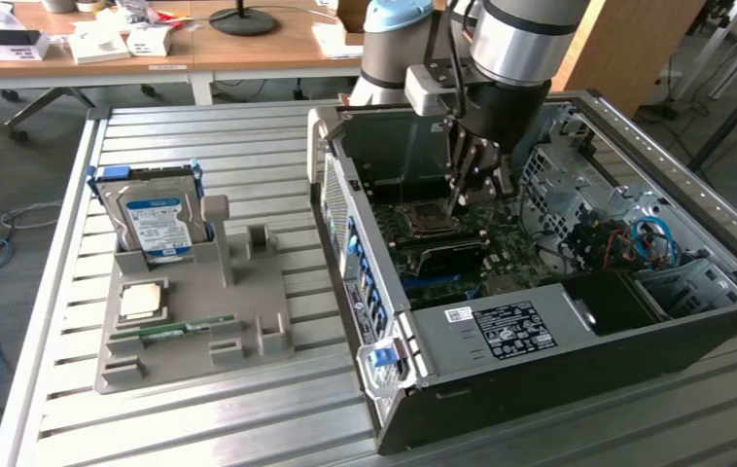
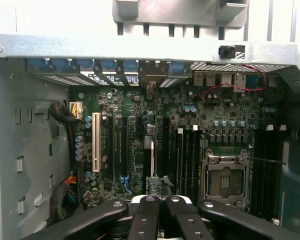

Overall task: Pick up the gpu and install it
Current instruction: 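Press down on the gpu until it lock into place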

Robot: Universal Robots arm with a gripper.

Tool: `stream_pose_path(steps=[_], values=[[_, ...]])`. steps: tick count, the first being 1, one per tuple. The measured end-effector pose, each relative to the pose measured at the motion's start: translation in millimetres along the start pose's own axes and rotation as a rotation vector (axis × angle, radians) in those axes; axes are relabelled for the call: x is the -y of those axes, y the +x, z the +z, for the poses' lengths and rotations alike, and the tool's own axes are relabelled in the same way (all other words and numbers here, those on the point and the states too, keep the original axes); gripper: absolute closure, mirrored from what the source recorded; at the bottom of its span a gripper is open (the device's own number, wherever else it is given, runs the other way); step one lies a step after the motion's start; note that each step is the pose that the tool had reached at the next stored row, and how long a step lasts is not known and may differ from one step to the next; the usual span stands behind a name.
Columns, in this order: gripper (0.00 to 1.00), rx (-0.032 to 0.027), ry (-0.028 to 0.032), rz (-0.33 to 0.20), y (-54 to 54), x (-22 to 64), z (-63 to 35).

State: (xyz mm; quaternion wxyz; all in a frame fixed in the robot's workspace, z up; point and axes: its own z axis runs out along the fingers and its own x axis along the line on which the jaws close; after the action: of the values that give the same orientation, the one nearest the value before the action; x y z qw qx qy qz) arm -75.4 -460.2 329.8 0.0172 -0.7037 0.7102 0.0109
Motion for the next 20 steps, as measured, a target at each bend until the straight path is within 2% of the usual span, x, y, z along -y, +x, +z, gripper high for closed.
stream_pose_path(steps=[18,20], values=[[0.89,-0.0002,-0.0001,0.0,1.3,-0.3,31.3],[0.89,-0.0003,-0.0001,0.0,1.3,-0.3,32.3]])
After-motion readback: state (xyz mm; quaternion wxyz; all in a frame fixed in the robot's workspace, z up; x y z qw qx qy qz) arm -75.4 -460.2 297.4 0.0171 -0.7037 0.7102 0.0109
